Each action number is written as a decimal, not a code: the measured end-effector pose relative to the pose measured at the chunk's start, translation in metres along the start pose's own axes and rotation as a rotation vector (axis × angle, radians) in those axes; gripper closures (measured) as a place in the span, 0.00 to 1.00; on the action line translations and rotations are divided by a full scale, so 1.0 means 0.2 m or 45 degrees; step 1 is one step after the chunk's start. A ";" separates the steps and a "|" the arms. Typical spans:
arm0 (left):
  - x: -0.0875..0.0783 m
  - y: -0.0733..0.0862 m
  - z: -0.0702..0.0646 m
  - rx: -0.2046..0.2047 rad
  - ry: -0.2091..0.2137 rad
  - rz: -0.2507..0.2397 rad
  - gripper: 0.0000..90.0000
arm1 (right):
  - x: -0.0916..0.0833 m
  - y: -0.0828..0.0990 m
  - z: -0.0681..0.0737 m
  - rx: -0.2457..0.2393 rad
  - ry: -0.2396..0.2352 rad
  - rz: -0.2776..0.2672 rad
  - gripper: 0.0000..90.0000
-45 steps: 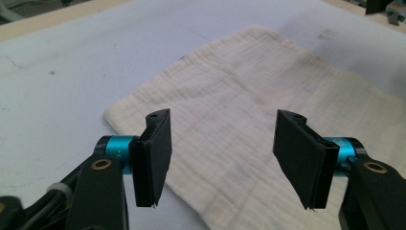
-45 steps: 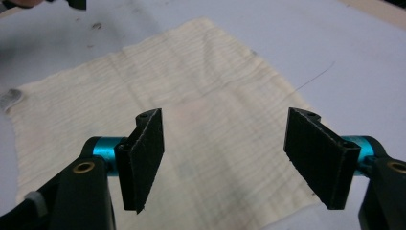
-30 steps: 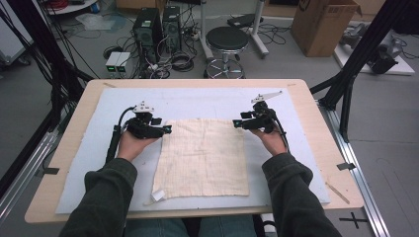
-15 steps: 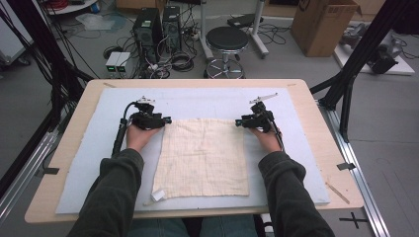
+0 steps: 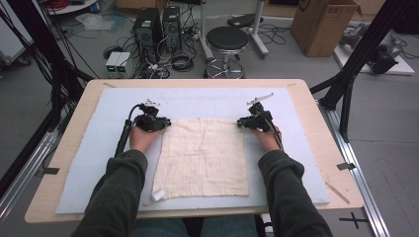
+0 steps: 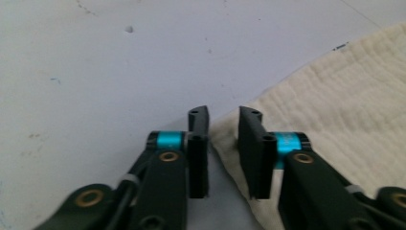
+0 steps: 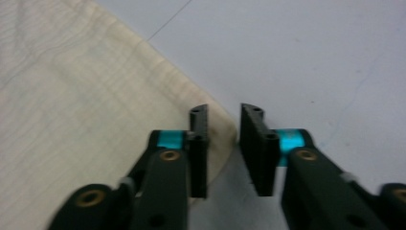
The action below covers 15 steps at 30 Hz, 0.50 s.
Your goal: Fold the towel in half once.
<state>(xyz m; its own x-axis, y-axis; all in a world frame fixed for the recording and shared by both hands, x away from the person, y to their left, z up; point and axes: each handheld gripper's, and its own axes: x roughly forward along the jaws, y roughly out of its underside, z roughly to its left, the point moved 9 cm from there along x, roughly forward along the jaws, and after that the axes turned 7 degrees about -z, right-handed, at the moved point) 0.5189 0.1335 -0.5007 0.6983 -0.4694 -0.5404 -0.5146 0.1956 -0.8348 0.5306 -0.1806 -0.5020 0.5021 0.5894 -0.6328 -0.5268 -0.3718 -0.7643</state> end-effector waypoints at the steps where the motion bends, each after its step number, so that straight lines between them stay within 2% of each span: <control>1: 0.00 0.00 0.00 -0.002 0.008 0.000 0.94 | 0.00 0.00 0.01 -0.002 -0.007 0.005 0.94; 3: 0.00 0.00 -0.01 0.012 0.003 -0.001 0.96 | 0.01 -0.01 0.02 -0.025 -0.019 0.019 0.96; 7: -0.01 -0.02 0.02 0.022 -0.021 -0.020 0.97 | 0.02 -0.02 0.04 -0.023 -0.041 0.019 0.96; 8: -0.03 -0.02 0.03 0.026 -0.028 -0.026 0.97 | 0.02 -0.04 0.06 -0.030 -0.047 0.006 0.96; 10: -0.07 -0.06 0.08 0.009 -0.055 -0.077 0.97 | 0.02 -0.08 0.08 -0.036 -0.056 -0.002 0.96; 13: -0.09 -0.07 0.11 0.001 -0.077 -0.092 0.97 | 0.03 -0.15 0.10 -0.040 -0.062 -0.029 0.96; 14: -0.10 -0.08 0.13 0.002 -0.080 -0.096 0.97 | 0.03 -0.15 0.10 -0.040 -0.062 -0.029 0.96; 15: -0.11 -0.08 0.14 0.003 -0.083 -0.101 0.97 | 0.04 -0.19 0.11 -0.046 -0.047 -0.026 0.96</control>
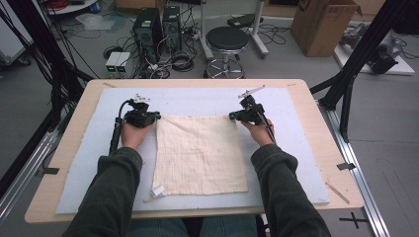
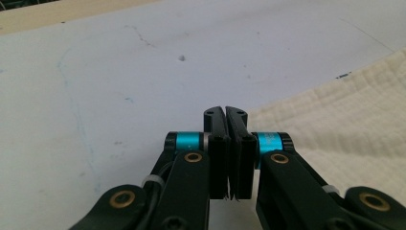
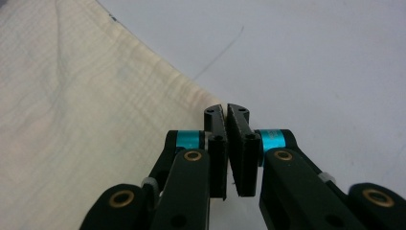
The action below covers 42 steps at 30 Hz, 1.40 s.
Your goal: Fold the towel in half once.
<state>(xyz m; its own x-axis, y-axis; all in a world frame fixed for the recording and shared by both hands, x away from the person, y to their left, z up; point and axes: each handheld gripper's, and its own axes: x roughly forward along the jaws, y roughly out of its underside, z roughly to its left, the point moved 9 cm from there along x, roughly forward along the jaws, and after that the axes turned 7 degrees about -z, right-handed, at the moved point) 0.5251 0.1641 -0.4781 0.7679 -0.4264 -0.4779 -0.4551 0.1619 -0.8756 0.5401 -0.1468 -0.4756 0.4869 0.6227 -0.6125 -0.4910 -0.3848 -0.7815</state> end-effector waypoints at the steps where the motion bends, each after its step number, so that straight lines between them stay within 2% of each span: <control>1: 0.00 0.00 0.01 -0.005 0.003 -0.004 0.97 | 0.00 0.00 0.00 0.000 0.000 0.000 0.96; 3: -0.01 -0.01 0.00 -0.029 0.016 -0.030 0.97 | 0.00 -0.04 -0.02 0.009 0.033 -0.023 0.96; 7: -0.01 -0.02 -0.02 -0.014 0.035 -0.041 0.97 | -0.02 -0.03 -0.05 0.049 0.035 -0.014 0.96; 8: 0.00 -0.02 -0.02 -0.011 0.041 -0.043 0.97 | -0.03 -0.02 -0.06 0.077 0.019 -0.017 0.96; 11: -0.01 -0.02 -0.04 -0.002 0.062 -0.036 0.97 | -0.06 -0.03 -0.05 0.096 -0.012 -0.049 0.96; 14: -0.04 -0.04 -0.06 0.004 0.082 -0.049 0.97 | -0.07 -0.04 -0.04 0.094 -0.038 -0.063 0.96; 15: -0.05 -0.04 -0.07 0.009 0.091 -0.053 0.97 | -0.08 -0.03 -0.02 0.088 -0.068 -0.064 0.96; 18: -0.08 -0.05 -0.09 0.029 0.106 -0.059 0.97 | -0.09 -0.02 -0.01 0.092 -0.070 -0.073 0.96; 19: -0.11 -0.05 -0.10 0.043 0.114 -0.057 0.97 | -0.11 -0.02 -0.01 0.099 -0.089 -0.090 0.96; 24: -0.16 -0.04 -0.11 0.038 0.125 -0.079 0.97 | -0.15 0.01 0.02 0.093 -0.107 -0.099 0.96; 26: -0.19 -0.04 -0.13 0.052 0.137 -0.086 0.97 | -0.16 0.02 0.02 0.095 -0.114 -0.100 0.96; 29: -0.23 -0.03 -0.16 0.075 0.159 -0.094 0.97 | -0.19 0.01 0.05 0.098 -0.134 -0.129 0.96; 33: -0.27 -0.01 -0.19 0.112 0.176 -0.093 0.97 | -0.24 0.03 0.09 0.070 -0.160 -0.152 0.96; 36: -0.29 0.00 -0.21 0.124 0.185 -0.094 0.97 | -0.25 0.04 0.11 0.065 -0.165 -0.142 0.96; 42: -0.33 0.04 -0.24 0.142 0.212 -0.096 0.97 | -0.31 0.07 0.14 0.041 -0.193 -0.163 0.96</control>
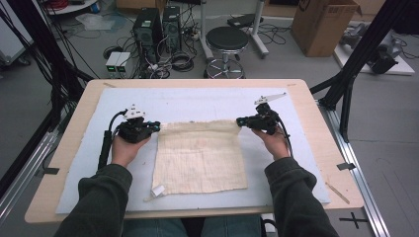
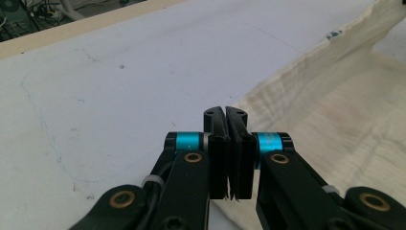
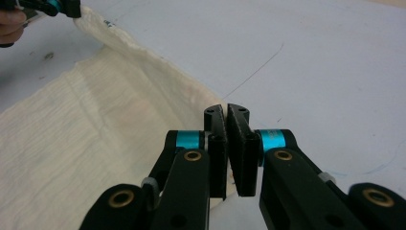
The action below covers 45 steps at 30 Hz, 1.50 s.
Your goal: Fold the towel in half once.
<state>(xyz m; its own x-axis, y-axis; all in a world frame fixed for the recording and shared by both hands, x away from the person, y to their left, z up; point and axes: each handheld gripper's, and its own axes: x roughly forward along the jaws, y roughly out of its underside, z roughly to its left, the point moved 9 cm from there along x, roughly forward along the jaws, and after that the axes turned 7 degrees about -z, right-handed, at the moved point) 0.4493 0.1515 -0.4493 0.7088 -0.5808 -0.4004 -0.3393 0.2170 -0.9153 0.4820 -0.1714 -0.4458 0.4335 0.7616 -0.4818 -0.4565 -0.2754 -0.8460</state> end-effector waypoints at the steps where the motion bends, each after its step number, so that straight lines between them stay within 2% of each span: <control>1: -0.01 0.00 0.00 0.002 0.000 0.001 0.97 | -0.01 0.00 0.01 -0.001 -0.002 -0.005 0.96; 8: -0.05 -0.01 -0.05 0.054 0.030 0.013 0.97 | -0.05 0.00 0.06 -0.032 -0.032 -0.002 0.96; 12: -0.07 0.00 -0.08 0.064 0.047 0.030 0.97 | -0.07 0.01 0.08 -0.034 -0.040 0.018 0.96; 14: -0.08 0.00 -0.09 0.059 0.044 0.018 0.97 | -0.07 0.02 0.09 -0.045 -0.044 0.024 0.96; 21: -0.13 0.05 -0.11 0.057 0.066 0.024 0.97 | -0.09 0.06 0.14 -0.067 -0.055 0.029 0.96; 23: -0.14 0.05 -0.12 0.064 0.073 0.005 0.97 | -0.10 0.08 0.14 -0.066 -0.055 0.032 0.96; 29: -0.17 0.10 -0.14 0.083 0.076 0.019 0.97 | -0.12 0.11 0.17 -0.075 -0.062 0.035 0.96; 38: -0.22 0.17 -0.20 0.106 0.107 0.031 0.97 | -0.14 0.16 0.25 -0.116 -0.076 0.055 0.96; 41: -0.23 0.18 -0.21 0.100 0.109 0.029 0.97 | -0.14 0.16 0.26 -0.131 -0.078 0.046 0.96; 45: -0.25 0.18 -0.23 0.129 0.115 0.026 0.97 | -0.15 0.18 0.28 -0.128 -0.085 0.051 0.96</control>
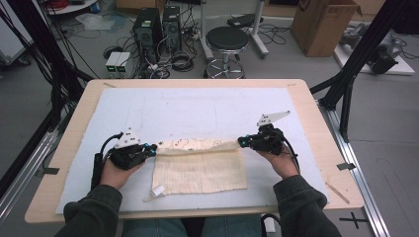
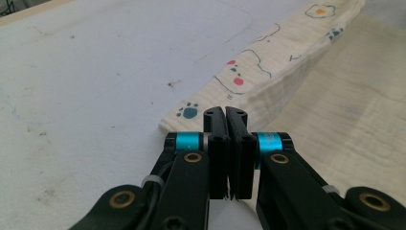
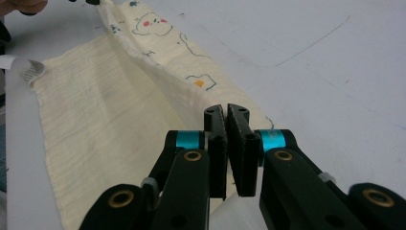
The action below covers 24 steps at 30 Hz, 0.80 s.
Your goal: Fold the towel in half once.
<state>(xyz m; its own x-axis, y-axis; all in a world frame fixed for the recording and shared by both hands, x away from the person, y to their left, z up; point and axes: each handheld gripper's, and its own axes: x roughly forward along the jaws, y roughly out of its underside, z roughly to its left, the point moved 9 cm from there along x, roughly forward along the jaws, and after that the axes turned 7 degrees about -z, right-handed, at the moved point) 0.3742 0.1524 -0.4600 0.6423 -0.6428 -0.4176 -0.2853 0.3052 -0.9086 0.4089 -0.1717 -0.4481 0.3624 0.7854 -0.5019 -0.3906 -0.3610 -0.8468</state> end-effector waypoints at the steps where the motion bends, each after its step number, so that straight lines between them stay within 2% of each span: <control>1: 0.00 0.00 -0.01 0.004 0.001 -0.003 0.97 | 0.00 0.00 0.00 0.000 0.000 0.000 0.96; 8: -0.02 -0.01 -0.06 0.050 0.027 0.002 0.97 | 0.00 0.05 0.02 0.008 -0.001 0.010 0.96; 12: -0.04 0.00 -0.08 0.043 0.016 0.001 0.97 | -0.01 0.06 0.03 -0.001 -0.003 0.013 0.96; 18: -0.06 0.05 -0.11 0.033 0.033 0.002 0.97 | -0.03 0.08 0.06 -0.007 -0.009 0.015 0.96; 24: -0.09 0.05 -0.13 0.053 0.054 0.001 0.97 | -0.03 0.09 0.08 -0.005 -0.018 0.007 0.96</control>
<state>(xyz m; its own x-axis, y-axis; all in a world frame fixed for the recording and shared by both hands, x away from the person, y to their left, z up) 0.3411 0.1490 -0.4628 0.6109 -0.6716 -0.4192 -0.2554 0.3340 -0.9073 0.3848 -0.1753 -0.4574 0.3479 0.7904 -0.5042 -0.3891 -0.3675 -0.8447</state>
